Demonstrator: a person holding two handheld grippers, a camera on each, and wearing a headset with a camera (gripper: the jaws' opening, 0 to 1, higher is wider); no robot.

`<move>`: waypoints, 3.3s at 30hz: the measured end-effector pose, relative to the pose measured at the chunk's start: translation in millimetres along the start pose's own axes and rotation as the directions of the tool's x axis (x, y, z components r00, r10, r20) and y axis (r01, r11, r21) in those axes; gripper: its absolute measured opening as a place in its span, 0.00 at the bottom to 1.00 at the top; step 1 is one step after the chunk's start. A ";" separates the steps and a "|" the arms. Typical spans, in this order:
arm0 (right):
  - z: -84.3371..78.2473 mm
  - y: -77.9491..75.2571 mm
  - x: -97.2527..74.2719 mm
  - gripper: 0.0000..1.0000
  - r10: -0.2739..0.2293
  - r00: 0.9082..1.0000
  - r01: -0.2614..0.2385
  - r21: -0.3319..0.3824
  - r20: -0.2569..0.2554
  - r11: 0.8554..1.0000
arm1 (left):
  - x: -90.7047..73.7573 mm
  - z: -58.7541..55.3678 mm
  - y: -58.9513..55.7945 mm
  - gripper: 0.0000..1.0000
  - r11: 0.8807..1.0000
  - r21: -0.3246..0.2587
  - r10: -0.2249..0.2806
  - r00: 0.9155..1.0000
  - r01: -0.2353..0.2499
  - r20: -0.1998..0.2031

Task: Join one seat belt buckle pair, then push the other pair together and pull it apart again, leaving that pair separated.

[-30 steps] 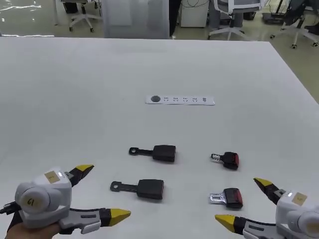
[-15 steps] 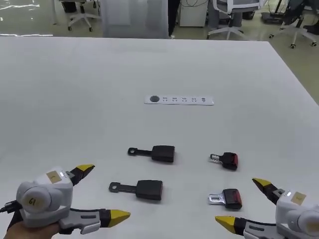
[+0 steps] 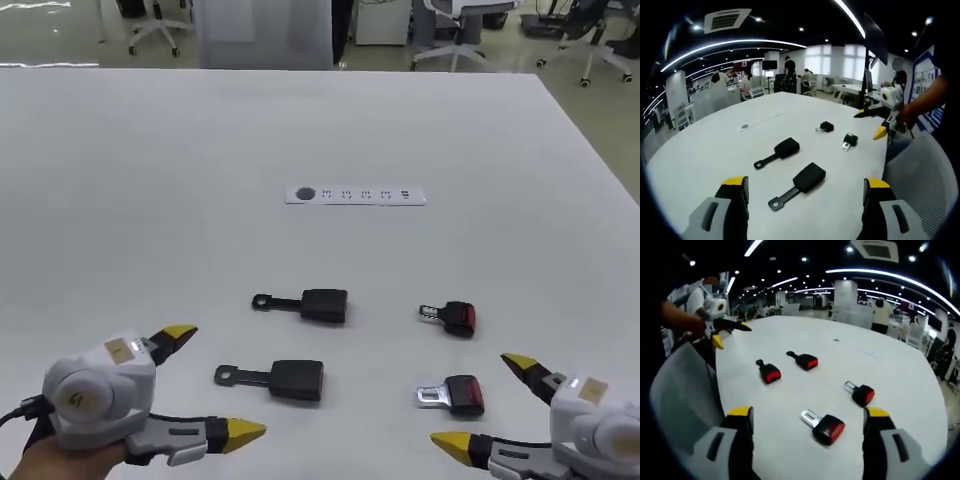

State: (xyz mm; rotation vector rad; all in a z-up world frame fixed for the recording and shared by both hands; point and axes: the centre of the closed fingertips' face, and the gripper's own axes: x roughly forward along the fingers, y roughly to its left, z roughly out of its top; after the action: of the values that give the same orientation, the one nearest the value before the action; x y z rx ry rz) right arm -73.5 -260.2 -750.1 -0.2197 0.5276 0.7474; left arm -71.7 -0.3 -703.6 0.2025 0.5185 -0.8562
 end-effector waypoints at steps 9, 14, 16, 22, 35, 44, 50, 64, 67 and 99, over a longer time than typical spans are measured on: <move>-6.5 -3.8 2.8 0.91 0.010 1.000 -0.010 -0.013 -0.015 1.000 | 10.7 -3.0 2.7 0.96 1.000 0.016 -0.014 1.000 0.014 -0.016; -9.9 -7.3 4.8 0.91 0.013 1.000 -0.013 -0.008 -0.026 1.000 | 18.3 -2.3 3.1 0.96 0.999 0.024 -0.027 1.000 0.028 -0.015; -11.8 -9.6 6.0 0.91 0.012 1.000 -0.012 -0.005 -0.029 1.000 | 21.9 -2.4 3.7 0.96 0.999 0.025 -0.032 0.999 0.032 -0.017; -14.9 -12.6 8.6 0.91 0.019 0.999 -0.018 0.002 -0.037 1.000 | 32.4 -3.5 4.4 0.96 0.998 0.028 -0.050 0.998 0.051 -0.023; -22.9 -20.1 17.6 0.90 0.038 0.997 -0.038 0.006 -0.063 0.999 | 53.0 -9.5 7.2 0.95 0.995 0.045 -0.083 0.995 0.085 -0.051; -27.7 -26.1 23.4 0.90 0.069 0.994 -0.069 -0.001 -0.083 0.998 | 64.9 -10.1 5.2 0.92 0.992 0.068 -0.104 0.992 0.109 -0.071; -30.6 -28.0 29.7 0.89 0.100 0.990 -0.102 -0.018 -0.104 0.995 | 72.0 -14.5 7.2 0.91 0.988 0.080 -0.121 0.988 0.128 -0.095; -45.1 -27.5 43.0 0.89 0.184 0.966 -0.200 -0.075 -0.183 0.977 | 91.3 -26.9 6.6 0.88 0.969 0.133 -0.184 0.970 0.206 -0.159; -44.8 -27.6 44.9 0.88 0.200 0.961 -0.218 -0.079 -0.189 0.973 | 94.7 -29.3 7.0 0.86 0.964 0.146 -0.197 0.964 0.223 -0.176; -68.9 -38.3 54.9 0.66 0.415 0.845 -0.481 -0.141 -0.336 0.865 | 128.1 -73.5 9.5 0.63 0.830 0.288 -0.345 0.845 0.478 -0.408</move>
State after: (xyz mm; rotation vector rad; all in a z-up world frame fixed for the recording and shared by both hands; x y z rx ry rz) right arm -39.2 -281.0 -837.4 -0.4284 0.7975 1.2513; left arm -21.1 -52.2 -832.7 0.6218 0.7342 -1.3693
